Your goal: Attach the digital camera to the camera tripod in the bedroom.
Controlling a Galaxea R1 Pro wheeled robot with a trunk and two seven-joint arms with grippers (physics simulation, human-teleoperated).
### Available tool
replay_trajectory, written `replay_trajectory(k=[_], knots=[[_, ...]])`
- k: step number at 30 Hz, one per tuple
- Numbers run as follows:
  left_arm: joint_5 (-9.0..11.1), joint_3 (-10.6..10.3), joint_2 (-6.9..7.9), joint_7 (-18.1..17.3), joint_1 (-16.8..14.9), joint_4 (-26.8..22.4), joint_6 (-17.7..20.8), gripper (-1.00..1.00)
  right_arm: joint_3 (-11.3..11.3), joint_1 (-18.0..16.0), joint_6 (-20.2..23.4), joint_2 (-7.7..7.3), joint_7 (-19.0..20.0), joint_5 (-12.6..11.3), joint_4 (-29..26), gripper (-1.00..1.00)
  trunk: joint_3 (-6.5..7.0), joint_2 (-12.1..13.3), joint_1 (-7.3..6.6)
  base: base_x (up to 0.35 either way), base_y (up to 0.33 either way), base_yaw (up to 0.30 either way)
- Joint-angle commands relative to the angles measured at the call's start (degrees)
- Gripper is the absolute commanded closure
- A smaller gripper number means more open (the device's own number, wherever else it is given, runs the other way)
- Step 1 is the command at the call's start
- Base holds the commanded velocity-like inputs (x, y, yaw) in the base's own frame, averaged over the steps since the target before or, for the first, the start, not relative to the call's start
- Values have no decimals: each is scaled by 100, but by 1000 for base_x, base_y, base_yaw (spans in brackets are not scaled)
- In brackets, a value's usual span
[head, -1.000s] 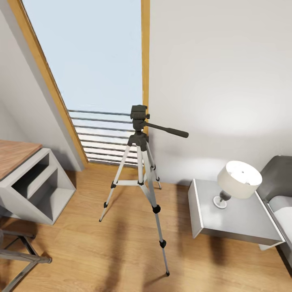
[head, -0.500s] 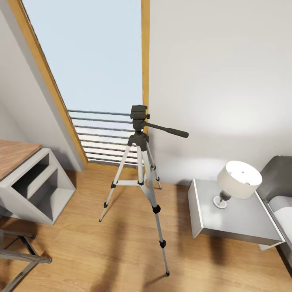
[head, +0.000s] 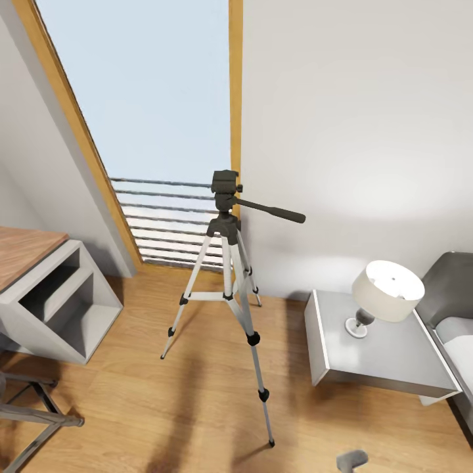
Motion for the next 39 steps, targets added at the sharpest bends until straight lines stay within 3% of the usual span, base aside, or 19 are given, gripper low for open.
replay_trajectory(k=[1,5,13,15,18,30,39], knots=[[36,-45,1,21,-2,-7,-13,100,21,-16,160,3,12,4,-134,-100,-7,-6,1,0,0,0],[27,-51,-4,31,-1,-9,-15,100,10,-480,776,46,46,-32,-555,-100,-7,-6,1,0,0,0],[20,-52,-7,39,-1,-6,-15,100,-9,-1769,1328,218,132,-74,-667,-100,-7,-6,1,0,0,0],[12,-52,-8,41,-2,19,-15,100,-11,-2111,1760,289,305,-180,-764,-100,-7,-6,1,0,0,0],[8,-52,-6,42,-2,52,-15,100,-14,-2363,2310,292,628,-404,-1143,-100,-7,-6,1,0,0,0],[25,-46,27,43,-1,69,-16,100,-112,-2468,3615,254,923,-621,-3650,-100,-7,-6,1,0,0,0],[36,-41,36,41,-2,72,-20,100,-118,-2514,3723,218,964,-582,-3884,-100,-7,-6,1,0,0,0]])
